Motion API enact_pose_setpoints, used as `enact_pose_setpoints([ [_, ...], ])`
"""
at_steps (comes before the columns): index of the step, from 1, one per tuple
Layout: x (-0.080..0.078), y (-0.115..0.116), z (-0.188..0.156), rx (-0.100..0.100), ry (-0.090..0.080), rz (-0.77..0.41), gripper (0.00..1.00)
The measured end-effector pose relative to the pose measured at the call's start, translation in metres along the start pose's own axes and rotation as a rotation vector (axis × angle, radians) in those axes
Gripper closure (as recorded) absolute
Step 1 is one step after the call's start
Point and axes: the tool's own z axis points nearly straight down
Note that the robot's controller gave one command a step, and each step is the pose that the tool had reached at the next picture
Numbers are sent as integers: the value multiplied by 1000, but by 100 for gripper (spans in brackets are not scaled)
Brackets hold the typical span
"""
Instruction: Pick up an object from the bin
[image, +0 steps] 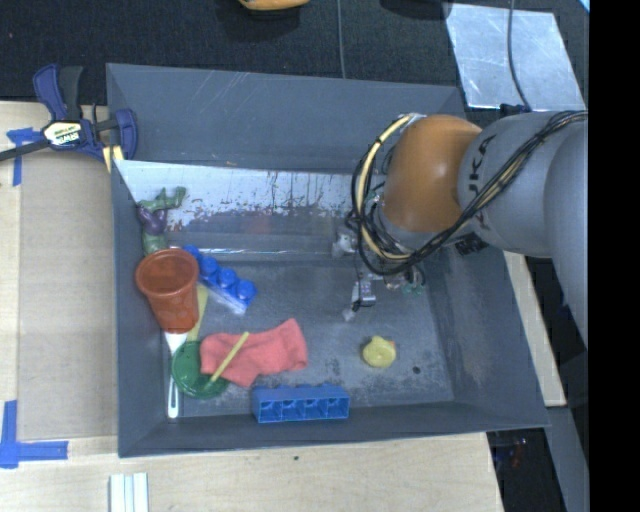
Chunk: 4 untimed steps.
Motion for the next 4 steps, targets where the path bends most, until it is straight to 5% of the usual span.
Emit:
enact_pose_setpoints([
  [1,11,62,0,-1,4,-56,0],
  [2,0,75,-25,2,0,-129,0],
  [3,42,93,-10,-3,0,-115,0],
  [4,61,108,-8,0,5,-70,0],
])
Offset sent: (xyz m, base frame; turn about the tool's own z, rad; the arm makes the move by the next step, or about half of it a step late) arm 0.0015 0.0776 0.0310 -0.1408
